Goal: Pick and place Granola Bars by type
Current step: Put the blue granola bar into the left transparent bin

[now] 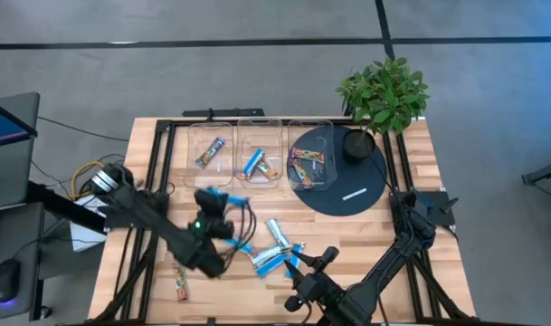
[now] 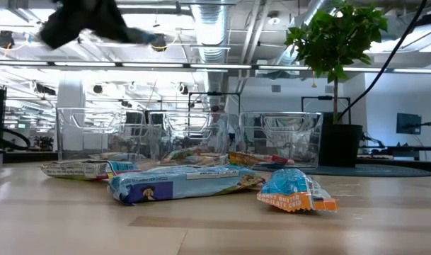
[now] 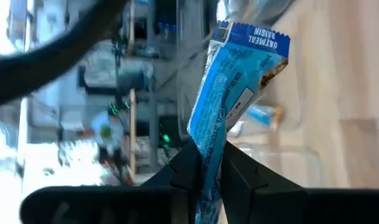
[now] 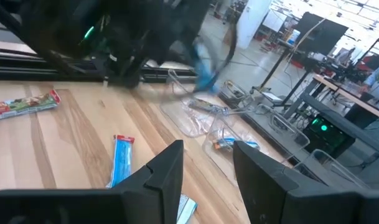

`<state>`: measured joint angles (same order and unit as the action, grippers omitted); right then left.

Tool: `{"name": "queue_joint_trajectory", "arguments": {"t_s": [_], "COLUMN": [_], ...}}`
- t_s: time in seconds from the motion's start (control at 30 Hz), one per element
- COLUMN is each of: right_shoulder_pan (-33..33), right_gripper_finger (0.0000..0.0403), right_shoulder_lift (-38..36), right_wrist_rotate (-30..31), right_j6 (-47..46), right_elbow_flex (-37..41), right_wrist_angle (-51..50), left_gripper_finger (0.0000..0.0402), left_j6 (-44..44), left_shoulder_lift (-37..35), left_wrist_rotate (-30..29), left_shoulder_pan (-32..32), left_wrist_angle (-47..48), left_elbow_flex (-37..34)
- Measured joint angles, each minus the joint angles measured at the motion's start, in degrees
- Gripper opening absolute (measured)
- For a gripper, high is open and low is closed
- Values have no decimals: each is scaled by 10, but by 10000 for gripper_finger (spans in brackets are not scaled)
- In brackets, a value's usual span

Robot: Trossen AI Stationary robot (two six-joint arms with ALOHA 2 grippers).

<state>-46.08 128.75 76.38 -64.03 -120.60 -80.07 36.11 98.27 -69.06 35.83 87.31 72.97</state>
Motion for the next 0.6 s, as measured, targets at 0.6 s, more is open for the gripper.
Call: {"name": "queue_joint_trajectory", "arguments": {"t_s": [0.6], "right_shoulder_pan": [6], "right_gripper_finger": [133], "right_shoulder_lift": [-1], "right_wrist_rotate": [-16], "right_j6": [10], "right_elbow_flex": [0], "right_wrist_angle": [11], "left_gripper_finger": [41], "left_j6": [8], "left_shoulder_lift": [-149], "left_wrist_rotate": [100], "left_shoulder_pan": [-300], "left_wrist_angle": [-15], "left_elbow_flex": [0]}}
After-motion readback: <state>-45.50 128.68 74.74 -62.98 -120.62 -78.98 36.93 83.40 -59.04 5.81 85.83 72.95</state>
